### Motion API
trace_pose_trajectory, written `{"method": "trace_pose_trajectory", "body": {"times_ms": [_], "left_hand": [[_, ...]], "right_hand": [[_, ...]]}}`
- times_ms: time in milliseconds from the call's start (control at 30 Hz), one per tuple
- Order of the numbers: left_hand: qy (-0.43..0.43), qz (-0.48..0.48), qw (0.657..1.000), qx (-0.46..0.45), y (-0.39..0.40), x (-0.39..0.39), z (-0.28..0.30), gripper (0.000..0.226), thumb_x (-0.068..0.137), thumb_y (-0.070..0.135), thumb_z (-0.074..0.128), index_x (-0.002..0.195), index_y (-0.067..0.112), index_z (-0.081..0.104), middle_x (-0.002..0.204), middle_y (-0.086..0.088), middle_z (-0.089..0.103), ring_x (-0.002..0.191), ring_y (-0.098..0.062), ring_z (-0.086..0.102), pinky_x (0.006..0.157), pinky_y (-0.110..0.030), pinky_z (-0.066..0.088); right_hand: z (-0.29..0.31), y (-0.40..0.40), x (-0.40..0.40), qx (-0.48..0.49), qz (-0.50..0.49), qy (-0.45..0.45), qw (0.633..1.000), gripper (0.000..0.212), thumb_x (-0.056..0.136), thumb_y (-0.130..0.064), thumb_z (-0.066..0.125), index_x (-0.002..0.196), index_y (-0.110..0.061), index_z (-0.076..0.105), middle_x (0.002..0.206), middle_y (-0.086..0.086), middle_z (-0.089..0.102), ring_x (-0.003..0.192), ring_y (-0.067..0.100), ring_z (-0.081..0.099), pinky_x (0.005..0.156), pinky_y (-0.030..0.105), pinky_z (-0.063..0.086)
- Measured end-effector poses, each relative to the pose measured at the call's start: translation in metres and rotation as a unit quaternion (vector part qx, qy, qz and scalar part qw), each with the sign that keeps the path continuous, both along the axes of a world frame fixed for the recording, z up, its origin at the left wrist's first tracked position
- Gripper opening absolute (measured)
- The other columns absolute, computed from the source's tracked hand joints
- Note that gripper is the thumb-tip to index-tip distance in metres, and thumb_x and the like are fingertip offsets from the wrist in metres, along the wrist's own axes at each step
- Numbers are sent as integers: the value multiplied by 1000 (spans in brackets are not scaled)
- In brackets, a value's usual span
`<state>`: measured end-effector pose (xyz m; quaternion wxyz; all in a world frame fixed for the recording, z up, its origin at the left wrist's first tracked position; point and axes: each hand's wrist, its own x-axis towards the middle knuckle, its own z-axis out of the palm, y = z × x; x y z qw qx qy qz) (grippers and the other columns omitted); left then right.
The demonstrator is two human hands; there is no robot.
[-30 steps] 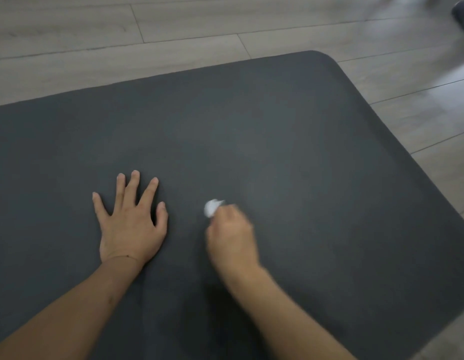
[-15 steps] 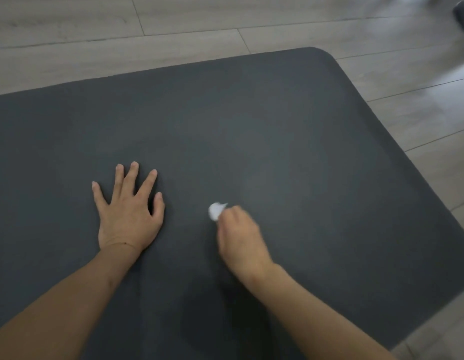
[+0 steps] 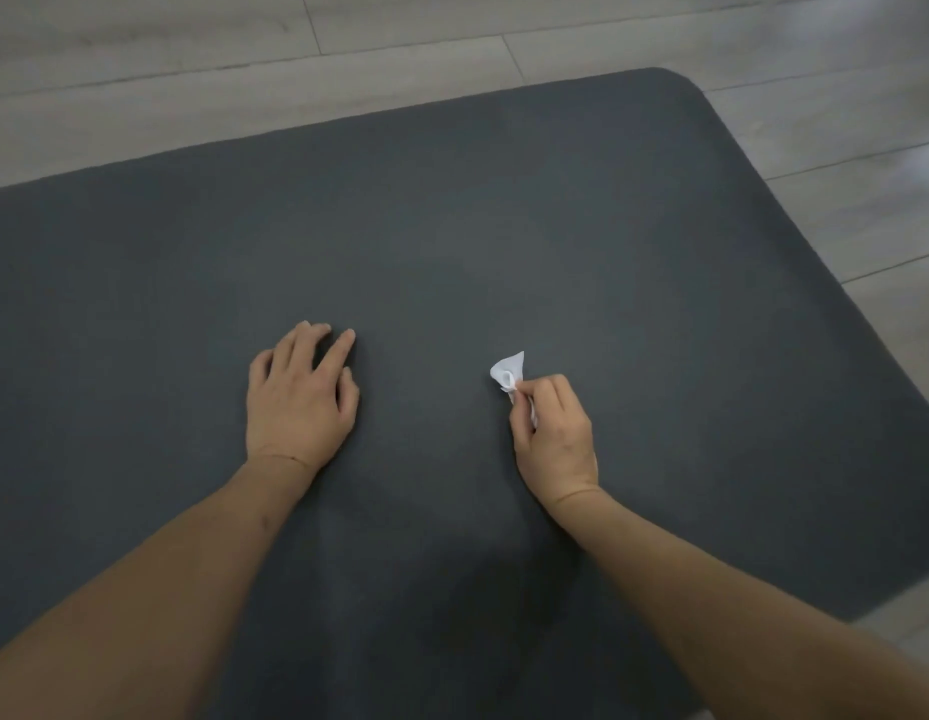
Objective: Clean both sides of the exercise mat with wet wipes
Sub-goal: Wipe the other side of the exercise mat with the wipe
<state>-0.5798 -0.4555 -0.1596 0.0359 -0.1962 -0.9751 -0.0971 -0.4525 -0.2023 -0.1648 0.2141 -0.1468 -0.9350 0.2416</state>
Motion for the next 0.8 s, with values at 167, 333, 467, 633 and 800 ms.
{"method": "trace_pose_trajectory", "body": {"times_ms": [167,333,467,633,800], "left_hand": [[-89,35,994,-46,-12,88,-4,62,105,41,18,165,23,22,174,-1,10,161,-22,0,128,-54,8],[-79,57,993,-68,-12,132,-8,62,105,46,17,165,30,18,174,1,8,161,-22,-2,127,-58,9],[-63,59,994,-71,-11,126,-11,62,103,45,20,164,31,23,173,1,13,161,-22,3,127,-58,9],[-59,63,994,-67,-12,125,-13,62,102,44,21,163,33,27,173,2,15,161,-21,5,126,-57,10],[-52,59,995,-55,-11,122,-12,62,100,43,26,161,32,33,172,0,20,160,-22,9,126,-58,12]], "right_hand": [[2,-2,0,-13,-16,-3,1000,9,95,-7,61,87,-6,63,81,2,52,66,18,48,61,29,44],[2,-1,0,-36,-37,14,999,6,95,-7,62,89,-6,65,85,1,53,66,13,46,61,25,43],[0,-2,-2,-28,-73,21,997,7,92,-5,64,85,-6,63,83,3,54,64,17,48,58,28,44],[6,-73,-1,20,-28,-21,999,8,84,-3,60,78,-7,59,77,11,56,65,29,55,59,39,46],[12,-65,3,75,154,-73,983,10,79,-3,61,76,-9,54,77,12,53,65,32,53,57,41,49]]}}
